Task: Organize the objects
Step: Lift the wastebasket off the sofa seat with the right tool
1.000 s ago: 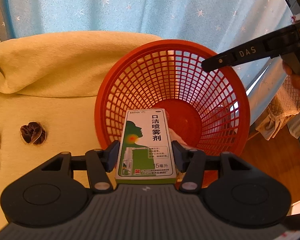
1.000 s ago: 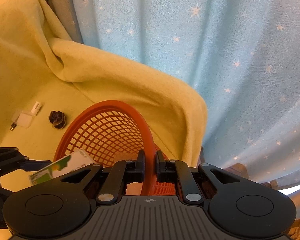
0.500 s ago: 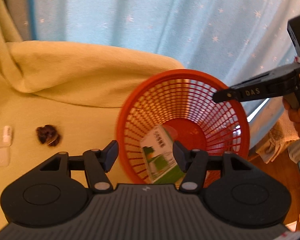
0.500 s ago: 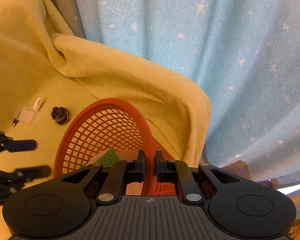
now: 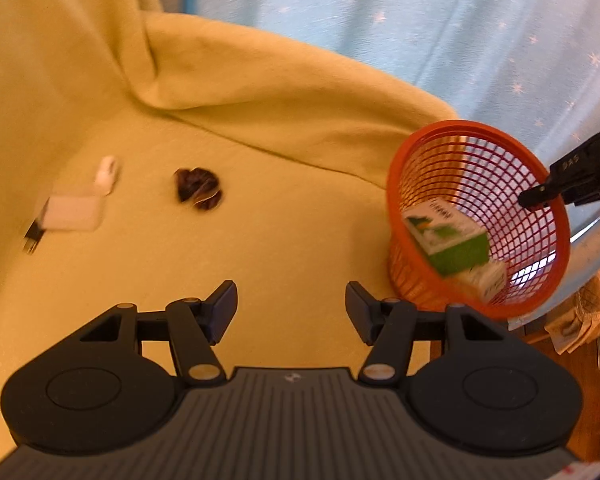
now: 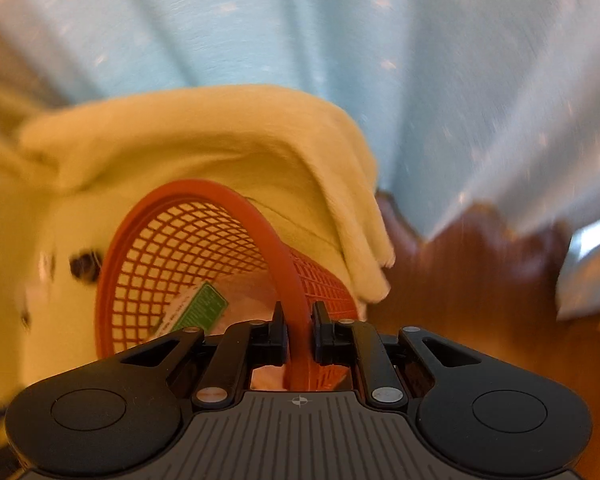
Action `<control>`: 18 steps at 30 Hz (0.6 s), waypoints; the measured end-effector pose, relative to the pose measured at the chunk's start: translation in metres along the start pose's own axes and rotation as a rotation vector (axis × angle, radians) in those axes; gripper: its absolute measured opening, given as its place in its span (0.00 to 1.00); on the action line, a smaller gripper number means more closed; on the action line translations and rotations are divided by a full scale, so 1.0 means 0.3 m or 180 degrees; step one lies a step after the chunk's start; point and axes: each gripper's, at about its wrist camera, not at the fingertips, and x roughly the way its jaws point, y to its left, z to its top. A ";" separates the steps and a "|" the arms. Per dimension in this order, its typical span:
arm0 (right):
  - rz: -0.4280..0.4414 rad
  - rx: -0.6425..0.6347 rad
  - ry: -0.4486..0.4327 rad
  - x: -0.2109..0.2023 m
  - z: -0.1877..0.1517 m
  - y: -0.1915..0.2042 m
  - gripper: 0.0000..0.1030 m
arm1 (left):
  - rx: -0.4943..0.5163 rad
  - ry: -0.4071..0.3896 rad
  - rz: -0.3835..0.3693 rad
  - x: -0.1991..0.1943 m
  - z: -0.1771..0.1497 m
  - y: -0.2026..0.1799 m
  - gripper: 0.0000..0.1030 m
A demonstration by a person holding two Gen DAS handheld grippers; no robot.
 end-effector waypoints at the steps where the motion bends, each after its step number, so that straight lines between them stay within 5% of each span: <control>1: 0.0025 0.0126 0.0012 0.001 0.007 -0.014 0.08 | -0.0015 0.0002 0.0021 -0.001 -0.006 0.006 0.53; 10: 0.0305 0.0538 -0.0046 -0.004 0.060 0.020 0.07 | -0.0148 -0.0051 0.0259 -0.031 -0.024 0.089 0.53; 14: 0.0041 0.0584 0.0511 0.132 0.046 0.040 0.09 | -0.0240 -0.0077 0.0436 -0.041 -0.013 0.152 0.53; 18: 0.0041 0.0223 0.0516 0.118 0.027 0.074 0.10 | -0.0291 -0.0100 0.0522 -0.059 -0.011 0.209 0.53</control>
